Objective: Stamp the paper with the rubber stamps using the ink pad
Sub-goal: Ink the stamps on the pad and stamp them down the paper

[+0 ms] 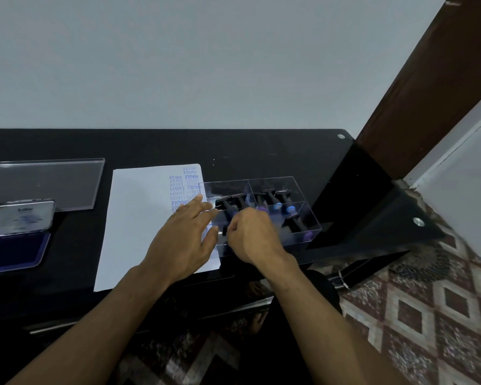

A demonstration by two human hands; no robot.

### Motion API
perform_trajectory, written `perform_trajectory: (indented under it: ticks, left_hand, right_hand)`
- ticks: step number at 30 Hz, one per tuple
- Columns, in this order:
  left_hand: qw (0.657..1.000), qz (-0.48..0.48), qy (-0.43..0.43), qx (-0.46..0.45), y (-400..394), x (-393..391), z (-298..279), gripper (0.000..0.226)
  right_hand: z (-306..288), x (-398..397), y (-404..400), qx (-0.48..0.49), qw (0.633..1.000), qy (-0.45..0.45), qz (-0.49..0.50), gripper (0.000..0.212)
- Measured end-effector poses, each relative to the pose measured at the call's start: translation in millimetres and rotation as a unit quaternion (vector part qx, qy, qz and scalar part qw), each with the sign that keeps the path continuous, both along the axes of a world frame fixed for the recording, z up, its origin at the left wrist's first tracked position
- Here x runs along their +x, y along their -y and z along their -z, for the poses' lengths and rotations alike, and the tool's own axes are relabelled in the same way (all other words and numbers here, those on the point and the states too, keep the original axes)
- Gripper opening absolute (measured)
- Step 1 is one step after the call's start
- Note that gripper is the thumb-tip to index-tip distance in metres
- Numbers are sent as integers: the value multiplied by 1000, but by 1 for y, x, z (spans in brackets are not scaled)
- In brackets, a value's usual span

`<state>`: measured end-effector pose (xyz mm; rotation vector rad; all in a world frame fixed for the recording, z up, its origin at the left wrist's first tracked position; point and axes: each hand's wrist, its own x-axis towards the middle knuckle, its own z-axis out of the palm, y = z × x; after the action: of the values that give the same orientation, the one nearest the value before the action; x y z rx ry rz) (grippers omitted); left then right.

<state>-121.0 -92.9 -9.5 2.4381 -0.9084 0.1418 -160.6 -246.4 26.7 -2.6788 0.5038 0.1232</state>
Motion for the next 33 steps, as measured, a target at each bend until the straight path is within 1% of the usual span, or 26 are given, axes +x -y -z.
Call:
perform_trajectory:
  ticks: [2,4,6,8,9,11,15,18,21,23,26,30,33]
  left_hand:
    - [1000,0,-2,-5,0,0,-1,39]
    - [1000,-2,-4,-7,0,0,-2,40]
    - [1000,0,0,-5,0,0,-2,40]
    - [1000,-2,-3,-7,1,-2,-4,37]
    - [1000,-4,-4,-9,1,-3,-5,36]
    - [1000,-7,-10,-14,1,-5,-8,37]
    - [1000,-10,-13,-12,1,-5,-7,37]
    - [999,-18,-24,-13,2,-4,-6,37]
    - [999,-20,-26,-13,3,-4,-7,39]
    - [999,-22,-30,-11,3,-5,-7,38]
    - [999,-26,-32,-9,3,-5,-6,38]
    - [999,-31,-39,-12,4,-5,-4,38]
    - [999,-29,-40,-13,4,-4,-3,39]
  right_hand:
    - [1,-3,1,1,1000,22,-8,17]
    - [5,-11,6,-1,996,86,-22,21]
    - [8,-22,12,1,986,168,-20,22]
    - [9,-32,21,-14,974,228,3,18]
    - [8,-36,27,-31,970,241,19,16]
    - [6,-44,43,-80,969,227,52,16]
    - [6,-52,69,-196,968,135,83,25]
    - [5,-54,73,-218,972,70,56,35]
    - [-1,-52,70,-219,975,-13,28,34]
    - [-5,-47,67,-201,978,-56,32,31]
    - [-6,-41,66,-151,985,-70,50,28]
    - [-6,-41,67,-141,985,-87,46,22]
    - [-5,-38,65,-113,990,-58,66,22]
